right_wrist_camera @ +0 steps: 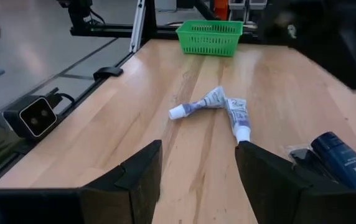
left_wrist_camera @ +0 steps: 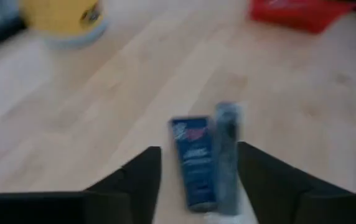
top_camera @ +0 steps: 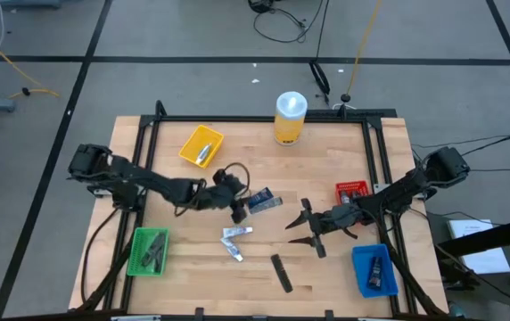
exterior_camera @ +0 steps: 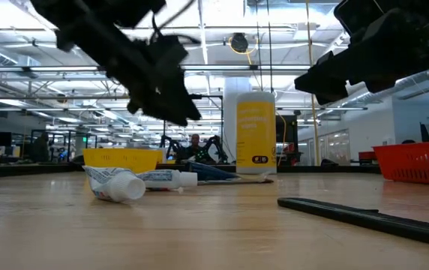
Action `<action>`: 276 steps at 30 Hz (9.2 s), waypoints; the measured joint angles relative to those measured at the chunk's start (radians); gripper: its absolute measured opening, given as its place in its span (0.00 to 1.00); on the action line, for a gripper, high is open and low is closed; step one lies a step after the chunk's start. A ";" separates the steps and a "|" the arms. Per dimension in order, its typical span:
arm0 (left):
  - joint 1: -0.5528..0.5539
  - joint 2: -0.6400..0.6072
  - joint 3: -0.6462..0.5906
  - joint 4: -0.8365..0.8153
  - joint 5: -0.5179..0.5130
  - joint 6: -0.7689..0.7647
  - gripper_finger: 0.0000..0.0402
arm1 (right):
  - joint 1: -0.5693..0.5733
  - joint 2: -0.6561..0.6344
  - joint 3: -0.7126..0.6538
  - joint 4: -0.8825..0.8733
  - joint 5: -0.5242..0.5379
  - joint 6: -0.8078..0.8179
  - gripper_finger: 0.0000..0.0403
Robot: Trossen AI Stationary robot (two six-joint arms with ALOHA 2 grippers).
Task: Pick & Place Travel size toiletries
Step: Put the blue shave cream into the blue bin, then put the black comb into the green bin
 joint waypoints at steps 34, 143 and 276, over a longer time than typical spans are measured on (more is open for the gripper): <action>-0.008 0.289 0.016 0.331 0.089 0.090 0.27 | 0.097 0.000 0.000 -0.080 0.144 0.019 0.50; -0.194 0.228 0.251 -0.080 -0.096 0.139 0.60 | 0.453 -0.107 0.448 -1.714 -0.370 0.570 0.49; -0.067 0.657 0.546 0.059 0.382 0.174 0.02 | 0.033 0.077 -0.084 -0.306 0.361 0.423 0.07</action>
